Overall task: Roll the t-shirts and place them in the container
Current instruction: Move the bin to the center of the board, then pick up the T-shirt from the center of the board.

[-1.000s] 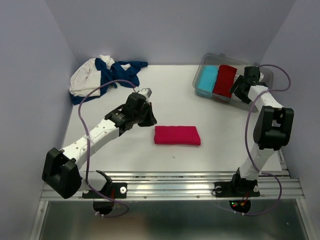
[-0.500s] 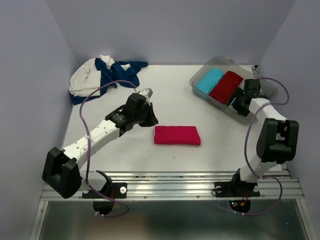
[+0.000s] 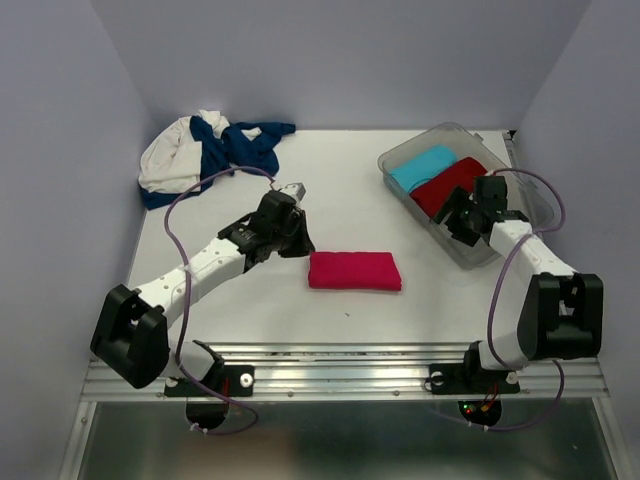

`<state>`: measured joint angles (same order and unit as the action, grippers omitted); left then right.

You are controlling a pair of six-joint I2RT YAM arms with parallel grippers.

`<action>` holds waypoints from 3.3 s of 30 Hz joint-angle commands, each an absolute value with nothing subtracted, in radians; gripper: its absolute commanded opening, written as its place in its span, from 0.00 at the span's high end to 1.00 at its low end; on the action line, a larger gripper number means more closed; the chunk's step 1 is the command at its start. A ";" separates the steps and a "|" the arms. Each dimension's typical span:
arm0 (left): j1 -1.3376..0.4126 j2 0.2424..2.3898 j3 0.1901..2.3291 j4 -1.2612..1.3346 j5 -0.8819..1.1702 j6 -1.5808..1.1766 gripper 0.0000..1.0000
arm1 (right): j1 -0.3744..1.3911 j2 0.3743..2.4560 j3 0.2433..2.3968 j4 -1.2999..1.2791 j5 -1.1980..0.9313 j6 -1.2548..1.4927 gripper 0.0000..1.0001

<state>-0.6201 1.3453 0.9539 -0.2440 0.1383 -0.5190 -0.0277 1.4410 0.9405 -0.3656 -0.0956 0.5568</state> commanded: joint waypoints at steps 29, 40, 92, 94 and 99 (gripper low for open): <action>-0.541 1.400 0.597 0.186 0.322 -0.827 0.34 | 0.325 1.230 0.963 -0.555 0.097 0.503 0.21; -0.549 1.508 0.600 0.161 0.255 -0.830 0.30 | 0.334 1.232 0.937 -0.549 0.103 0.500 0.20; -0.528 1.414 0.721 -0.169 0.107 -0.502 1.00 | 0.673 1.304 0.693 -0.284 -0.021 1.118 0.08; -0.529 1.414 0.719 -0.169 0.110 -0.503 1.00 | 0.673 1.299 0.672 -0.272 -0.009 1.164 0.09; -0.529 1.414 0.719 -0.167 0.112 -0.503 1.00 | 0.673 1.305 0.650 -0.235 -0.011 1.207 0.09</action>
